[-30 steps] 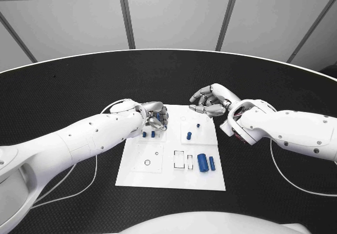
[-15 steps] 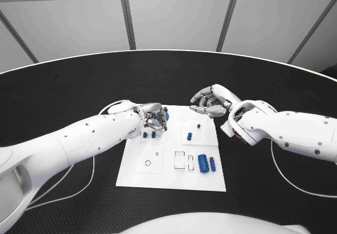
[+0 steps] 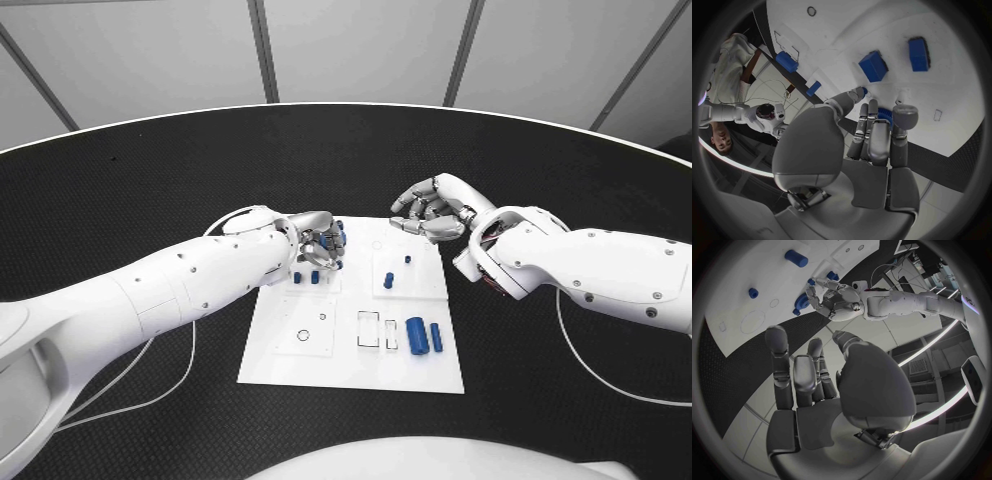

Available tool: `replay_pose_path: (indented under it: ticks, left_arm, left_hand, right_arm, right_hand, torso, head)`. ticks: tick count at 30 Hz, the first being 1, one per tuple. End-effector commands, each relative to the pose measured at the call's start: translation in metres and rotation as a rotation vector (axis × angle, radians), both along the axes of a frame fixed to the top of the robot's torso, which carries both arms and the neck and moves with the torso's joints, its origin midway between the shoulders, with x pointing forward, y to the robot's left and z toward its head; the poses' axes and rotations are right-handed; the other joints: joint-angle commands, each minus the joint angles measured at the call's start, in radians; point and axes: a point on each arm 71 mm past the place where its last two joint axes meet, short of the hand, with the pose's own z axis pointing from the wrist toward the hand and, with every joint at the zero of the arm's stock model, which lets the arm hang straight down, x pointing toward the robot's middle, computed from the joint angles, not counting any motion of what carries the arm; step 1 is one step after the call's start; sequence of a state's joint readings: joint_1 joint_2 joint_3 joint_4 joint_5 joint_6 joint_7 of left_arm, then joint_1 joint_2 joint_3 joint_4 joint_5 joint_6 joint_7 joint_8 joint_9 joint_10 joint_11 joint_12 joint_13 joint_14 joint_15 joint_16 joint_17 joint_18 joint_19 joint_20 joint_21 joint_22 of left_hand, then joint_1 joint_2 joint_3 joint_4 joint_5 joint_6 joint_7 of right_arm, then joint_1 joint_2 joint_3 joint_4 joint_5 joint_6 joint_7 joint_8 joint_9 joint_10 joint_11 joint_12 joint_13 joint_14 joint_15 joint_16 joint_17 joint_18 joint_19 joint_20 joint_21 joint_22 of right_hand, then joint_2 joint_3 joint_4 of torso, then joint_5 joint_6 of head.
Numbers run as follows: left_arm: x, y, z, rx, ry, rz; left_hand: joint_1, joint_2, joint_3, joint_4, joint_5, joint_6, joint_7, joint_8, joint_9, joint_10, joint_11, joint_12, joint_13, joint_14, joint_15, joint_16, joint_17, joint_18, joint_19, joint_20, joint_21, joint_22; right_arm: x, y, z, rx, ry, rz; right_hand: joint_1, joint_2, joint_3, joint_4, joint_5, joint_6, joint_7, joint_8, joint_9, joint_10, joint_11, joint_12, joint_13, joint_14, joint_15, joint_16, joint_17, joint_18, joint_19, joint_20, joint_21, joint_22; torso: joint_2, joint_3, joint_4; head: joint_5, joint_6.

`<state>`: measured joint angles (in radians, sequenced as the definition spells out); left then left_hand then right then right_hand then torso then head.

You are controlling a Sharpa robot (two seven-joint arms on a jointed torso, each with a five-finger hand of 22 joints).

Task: Assemble the parts on the task board

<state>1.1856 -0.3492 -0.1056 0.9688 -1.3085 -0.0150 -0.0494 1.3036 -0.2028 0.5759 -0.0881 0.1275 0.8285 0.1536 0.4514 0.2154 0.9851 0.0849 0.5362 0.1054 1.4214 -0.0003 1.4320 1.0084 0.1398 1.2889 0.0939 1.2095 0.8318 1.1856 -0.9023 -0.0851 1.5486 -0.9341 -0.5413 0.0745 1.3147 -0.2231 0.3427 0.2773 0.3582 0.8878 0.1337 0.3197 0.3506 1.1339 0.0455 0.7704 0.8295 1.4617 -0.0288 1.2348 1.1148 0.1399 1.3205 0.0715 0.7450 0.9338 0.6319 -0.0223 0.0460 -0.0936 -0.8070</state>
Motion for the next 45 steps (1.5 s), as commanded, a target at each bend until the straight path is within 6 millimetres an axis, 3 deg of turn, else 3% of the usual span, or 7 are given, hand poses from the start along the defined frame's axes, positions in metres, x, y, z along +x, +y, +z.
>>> replay_pose_path:
  ticks: [1,10,23,33,45]
  left_arm:
    - [0.0,-0.001,0.0,0.002,0.002,0.001]
    - [0.002,-0.004,-0.001,0.015,0.009,0.01]
    - [0.003,-0.009,-0.004,0.033,0.028,0.01]
    - [0.004,-0.011,-0.003,0.042,0.013,0.007]
    - [0.004,-0.016,-0.001,0.045,-0.031,-0.011]
  left_hand:
    - [-0.011,-0.012,-0.001,0.002,0.005,-0.008,0.003,-0.012,-0.003,-0.011,0.003,-0.007,-0.002,-0.003,0.01,-0.001,-0.006,-0.002,-0.006,0.004,-0.005,-0.005]
    - [-0.018,-0.019,-0.006,0.004,0.006,-0.012,0.006,-0.019,-0.004,-0.021,0.006,-0.011,-0.001,-0.005,0.013,-0.001,-0.01,-0.001,-0.01,0.006,-0.008,-0.011]
    - [-0.002,0.007,0.012,0.006,0.007,0.042,-0.003,-0.01,0.007,-0.011,0.001,-0.005,0.007,-0.007,0.01,0.001,-0.029,-0.001,-0.009,0.01,-0.002,-0.004]
    - [0.011,0.027,0.03,0.001,0.006,0.067,-0.01,-0.008,0.013,-0.003,-0.006,-0.002,0.011,-0.005,0.004,0.004,-0.033,-0.002,-0.006,0.006,0.003,0.002]
    - [0.012,0.032,0.035,0.002,0.006,0.069,-0.01,-0.01,0.013,-0.002,-0.006,-0.002,0.012,-0.001,0.003,0.008,-0.021,-0.002,-0.005,0.005,0.004,0.004]
  right_arm:
    - [0.0,0.0,0.0,0.0,0.0,0.0]
    - [0.0,0.001,0.0,0.0,0.001,0.001]
    - [0.0,0.001,0.0,0.0,0.002,0.002]
    - [0.0,0.001,0.0,0.0,0.003,0.003]
    - [0.0,0.001,0.0,0.0,0.003,0.004]
  right_hand:
    - [0.0,-0.007,0.008,0.001,0.003,0.002,-0.001,0.006,0.002,-0.001,0.0,-0.004,-0.001,-0.001,-0.003,-0.002,0.0,0.015,0.004,-0.001,-0.004,-0.001]
    - [0.0,-0.007,0.008,0.001,0.003,0.002,-0.001,0.006,0.002,-0.001,0.0,-0.004,-0.001,-0.001,-0.003,-0.002,0.0,0.015,0.004,-0.001,-0.004,-0.001]
    - [0.0,-0.007,0.008,0.001,0.003,0.002,-0.001,0.006,0.002,-0.001,0.0,-0.004,-0.001,-0.001,-0.003,-0.002,0.0,0.015,0.004,-0.001,-0.004,-0.001]
    - [0.0,-0.007,0.009,0.0,0.004,0.003,-0.001,0.007,0.002,0.001,-0.001,-0.002,0.001,0.0,-0.003,-0.002,0.002,0.015,0.006,-0.001,-0.002,0.001]
    - [0.0,-0.007,0.009,0.0,0.004,0.003,-0.001,0.007,0.002,0.001,-0.001,-0.002,0.001,0.0,-0.003,-0.002,0.002,0.015,0.006,-0.001,-0.002,0.001]
  torso:
    - [0.0,-0.0007,0.0]
    - [0.001,-0.0006,0.0001]
    - [0.001,0.0005,-0.0008]
    - [0.0,-0.001,0.0]
    - [0.001,-0.0008,0.0006]
  head:
    - [-0.001,-0.001]
    - [0.0,-0.002]
    - [-0.002,-0.005]
    - [-0.003,-0.006]
    - [-0.004,-0.007]
